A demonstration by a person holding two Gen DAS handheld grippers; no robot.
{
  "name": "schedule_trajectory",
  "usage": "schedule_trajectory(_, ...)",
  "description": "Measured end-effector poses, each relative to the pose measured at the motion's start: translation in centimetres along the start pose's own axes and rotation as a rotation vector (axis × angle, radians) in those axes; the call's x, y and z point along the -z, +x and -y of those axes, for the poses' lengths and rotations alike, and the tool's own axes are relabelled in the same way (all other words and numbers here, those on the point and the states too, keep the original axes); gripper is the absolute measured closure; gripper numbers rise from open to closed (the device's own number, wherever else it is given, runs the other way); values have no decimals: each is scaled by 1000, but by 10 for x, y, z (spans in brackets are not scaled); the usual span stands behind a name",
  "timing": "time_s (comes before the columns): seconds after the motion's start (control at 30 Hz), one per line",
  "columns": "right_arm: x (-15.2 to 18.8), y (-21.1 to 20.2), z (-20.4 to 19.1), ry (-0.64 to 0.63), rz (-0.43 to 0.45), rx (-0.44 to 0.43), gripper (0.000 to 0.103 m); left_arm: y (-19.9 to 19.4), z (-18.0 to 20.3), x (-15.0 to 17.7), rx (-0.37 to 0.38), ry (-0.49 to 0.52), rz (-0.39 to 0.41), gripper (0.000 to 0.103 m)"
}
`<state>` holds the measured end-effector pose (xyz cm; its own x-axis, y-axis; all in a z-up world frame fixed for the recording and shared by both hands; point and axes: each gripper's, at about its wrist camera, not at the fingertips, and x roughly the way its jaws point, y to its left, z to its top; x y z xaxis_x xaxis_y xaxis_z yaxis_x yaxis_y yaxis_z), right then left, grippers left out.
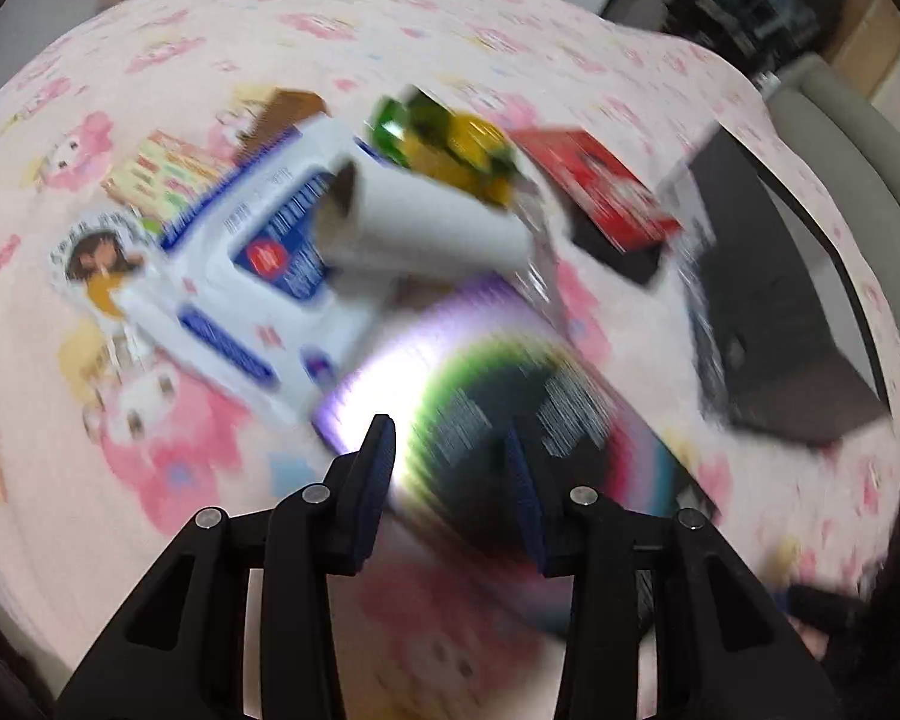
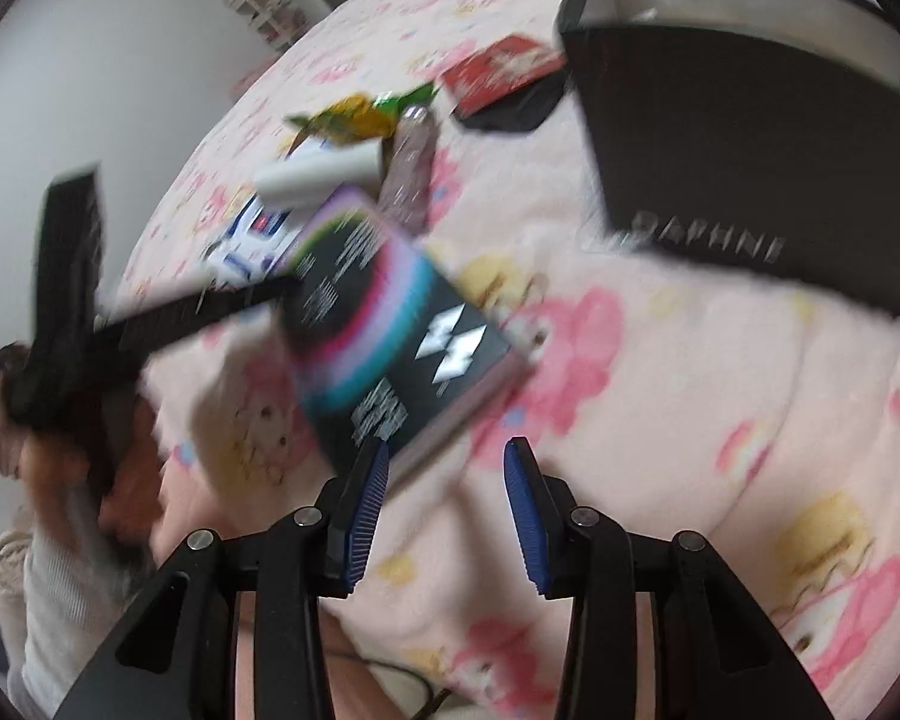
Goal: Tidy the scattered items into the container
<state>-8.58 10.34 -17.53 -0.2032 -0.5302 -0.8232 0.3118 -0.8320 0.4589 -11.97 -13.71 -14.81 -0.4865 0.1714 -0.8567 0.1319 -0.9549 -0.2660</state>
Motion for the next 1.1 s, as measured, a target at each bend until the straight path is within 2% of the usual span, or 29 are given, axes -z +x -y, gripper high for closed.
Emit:
schedule_trajectory(0.13,12,15,-3,-7,-46,-22,66,17,-2,-23,-29,29,2,64)
schedule_trajectory(0.23,13,25,-9,-21,-65,-30,66,28,-1,-27,-13,26,-17,59)
schedule_trajectory(0.4,13,27,-9,-9,-63,-6,66,22,2,-6,24,-3,-74,57)
schedule_trajectory(0.47,12,24,-7,10,-53,18,63,13,6,7,4,11,-72,57)
schedule_trajectory(0.57,9,15,2,39,-22,64,60,1,10,26,12,-5,-79,58)
schedule_trajectory(0.7,-2,-11,35,150,83,83,60,-12,23,57,113,-54,-128,60)
schedule_trajectory(0.8,-12,-37,59,207,173,144,59,-16,47,82,180,-15,-171,60)
schedule_trajectory(0.87,-14,-48,73,251,181,155,59,-17,54,91,197,-8,-178,60)
schedule_trajectory(1.0,-5,-64,92,332,125,118,59,-21,34,81,177,-113,-108,60)
schedule_trajectory(1.1,2,-63,88,295,93,114,59,-22,35,58,130,-73,-27,60)
